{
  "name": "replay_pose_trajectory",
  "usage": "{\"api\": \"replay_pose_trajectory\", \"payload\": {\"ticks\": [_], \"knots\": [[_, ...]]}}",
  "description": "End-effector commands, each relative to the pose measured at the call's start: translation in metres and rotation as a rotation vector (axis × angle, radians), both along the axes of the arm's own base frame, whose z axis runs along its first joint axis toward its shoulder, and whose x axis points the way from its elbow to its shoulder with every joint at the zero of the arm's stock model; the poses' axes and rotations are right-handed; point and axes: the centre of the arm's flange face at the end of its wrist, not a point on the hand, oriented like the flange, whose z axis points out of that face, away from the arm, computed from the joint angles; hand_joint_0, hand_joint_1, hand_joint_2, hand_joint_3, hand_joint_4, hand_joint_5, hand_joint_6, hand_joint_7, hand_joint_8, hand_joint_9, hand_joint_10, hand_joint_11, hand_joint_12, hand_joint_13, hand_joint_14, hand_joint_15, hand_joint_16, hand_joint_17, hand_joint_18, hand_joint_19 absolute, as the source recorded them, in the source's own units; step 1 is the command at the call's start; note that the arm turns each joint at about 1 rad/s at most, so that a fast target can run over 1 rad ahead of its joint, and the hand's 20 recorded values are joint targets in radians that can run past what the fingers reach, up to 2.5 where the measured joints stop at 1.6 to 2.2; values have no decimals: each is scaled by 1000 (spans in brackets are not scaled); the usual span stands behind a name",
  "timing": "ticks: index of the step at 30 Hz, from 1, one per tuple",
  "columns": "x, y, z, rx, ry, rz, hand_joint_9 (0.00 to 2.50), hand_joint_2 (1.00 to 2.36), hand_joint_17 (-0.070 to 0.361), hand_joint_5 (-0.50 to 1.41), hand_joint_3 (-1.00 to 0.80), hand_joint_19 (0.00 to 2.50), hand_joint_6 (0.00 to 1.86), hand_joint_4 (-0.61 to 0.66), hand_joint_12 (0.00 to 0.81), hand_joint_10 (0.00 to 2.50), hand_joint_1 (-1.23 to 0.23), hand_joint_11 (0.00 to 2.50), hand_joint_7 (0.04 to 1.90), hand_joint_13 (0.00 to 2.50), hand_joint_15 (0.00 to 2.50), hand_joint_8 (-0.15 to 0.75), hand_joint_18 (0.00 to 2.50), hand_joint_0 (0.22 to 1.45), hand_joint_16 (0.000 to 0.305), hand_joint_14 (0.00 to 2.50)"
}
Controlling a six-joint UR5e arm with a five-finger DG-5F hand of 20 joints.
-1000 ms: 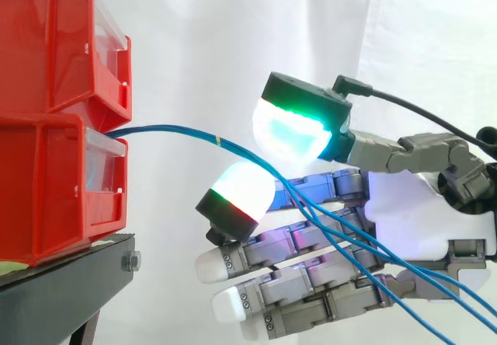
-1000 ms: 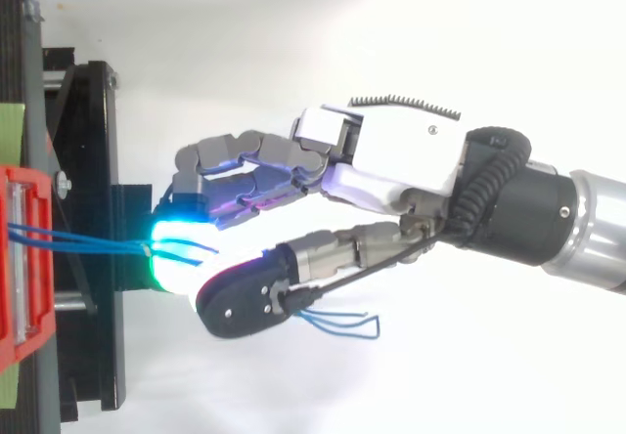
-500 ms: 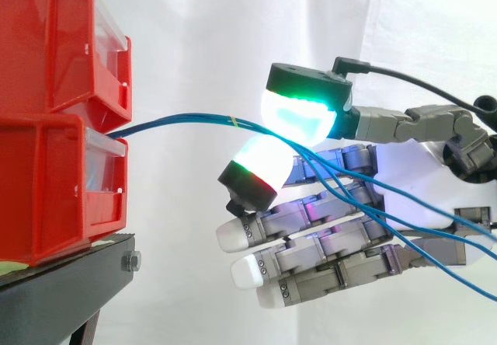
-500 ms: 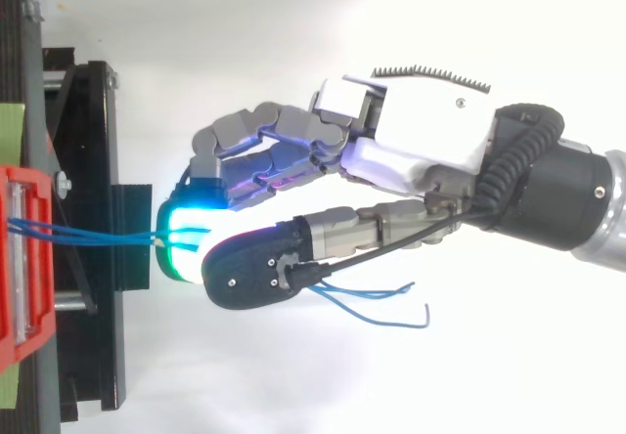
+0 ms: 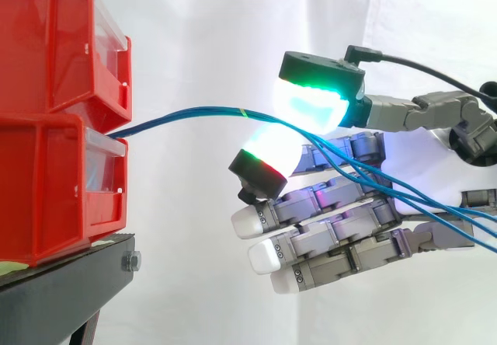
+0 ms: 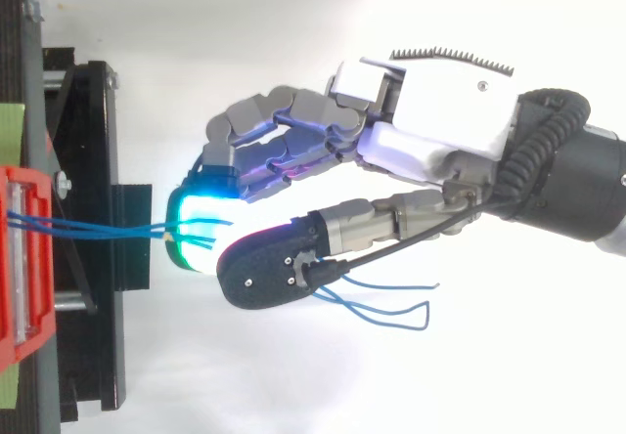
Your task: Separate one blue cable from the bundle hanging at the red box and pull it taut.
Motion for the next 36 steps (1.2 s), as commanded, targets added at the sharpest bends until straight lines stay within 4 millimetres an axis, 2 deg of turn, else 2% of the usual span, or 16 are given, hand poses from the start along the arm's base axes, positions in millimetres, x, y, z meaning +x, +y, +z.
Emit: {"api": "replay_pose_trajectory", "payload": {"ticks": [1, 11, 22, 26, 31, 34, 36], "knots": [[-1, -1, 2, 1, 4, -1, 610, 1007, 89, -215, -398, 235, 839, 72, 311, 14, -805, 458, 1021, 630, 291, 211, 542, 691, 39, 11], [-2, -6, 2, 2, 4, -9, 638, 1003, 86, -222, -463, 262, 856, 98, 307, 15, -808, 511, 1021, 672, 322, 209, 587, 719, 38, 12], [-2, -8, 2, 2, 4, -10, 681, 1000, 91, -214, -500, 286, 860, 126, 323, 15, -793, 541, 1026, 699, 352, 231, 610, 532, 40, 13], [-2, -8, 2, 2, 4, -10, 699, 1000, 94, -202, -500, 289, 849, 129, 333, 15, -682, 542, 1038, 705, 352, 239, 620, 505, 42, 13], [-2, -9, 3, 3, 1, -12, 722, 1000, 85, -185, -500, 315, 828, 90, 314, 14, -553, 531, 1097, 700, 355, 224, 592, 594, 38, 15], [-2, -9, 3, 1, 1, -10, 721, 1000, 84, -184, -500, 312, 834, 67, 310, 16, -609, 535, 1116, 701, 362, 223, 590, 627, 37, 14], [-2, -10, 3, 1, 1, -12, 721, 1006, 84, -187, -414, 311, 848, 35, 311, 17, -651, 543, 1138, 702, 369, 221, 590, 623, 37, 14]]}}
